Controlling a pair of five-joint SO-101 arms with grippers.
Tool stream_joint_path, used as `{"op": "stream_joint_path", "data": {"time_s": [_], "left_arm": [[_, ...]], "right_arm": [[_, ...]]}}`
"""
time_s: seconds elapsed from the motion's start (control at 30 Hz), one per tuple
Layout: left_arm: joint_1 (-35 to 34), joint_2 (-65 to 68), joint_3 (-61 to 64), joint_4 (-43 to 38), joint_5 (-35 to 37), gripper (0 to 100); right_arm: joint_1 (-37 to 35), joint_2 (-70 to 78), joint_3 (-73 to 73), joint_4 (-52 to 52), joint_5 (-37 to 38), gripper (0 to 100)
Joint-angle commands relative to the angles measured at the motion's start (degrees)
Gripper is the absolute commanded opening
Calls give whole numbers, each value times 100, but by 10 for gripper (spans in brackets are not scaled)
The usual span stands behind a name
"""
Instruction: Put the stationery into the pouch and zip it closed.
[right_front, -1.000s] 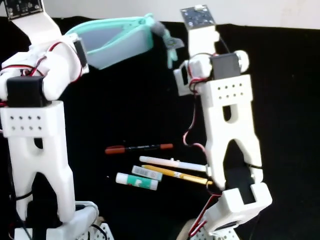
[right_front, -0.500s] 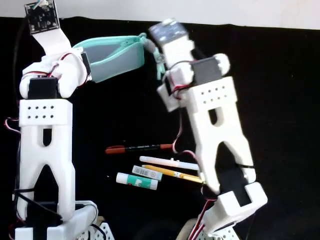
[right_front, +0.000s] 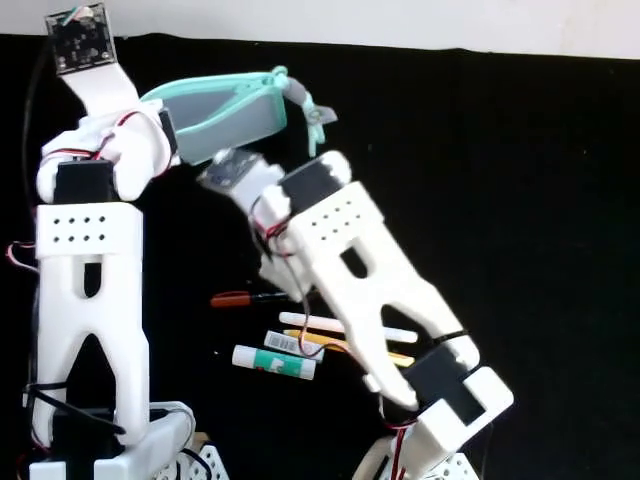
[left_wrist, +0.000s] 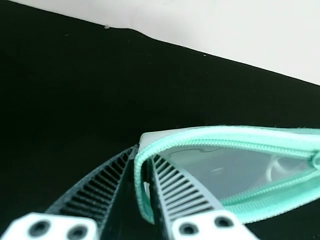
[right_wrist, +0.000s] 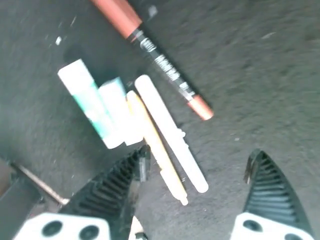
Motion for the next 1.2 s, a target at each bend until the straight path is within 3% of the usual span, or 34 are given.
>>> {"op": "stream_joint_path", "data": {"time_s": [0.0, 0.53, 0.87, 1.17], "left_arm": [[-198, -48, 4, -79, -26, 7], [-330, -48, 4, -70, -26, 7], [-330, -48, 4, -62, -26, 7], [-330, -48, 4, -53, -26, 7]], "right_arm": [[-330, -154, 286, 75, 88, 300], [-1877, -145, 1789, -910, 88, 300], [-2176, -110, 2387, -2308, 413, 300], [-2413, -92, 2396, -2624, 413, 299]]}}
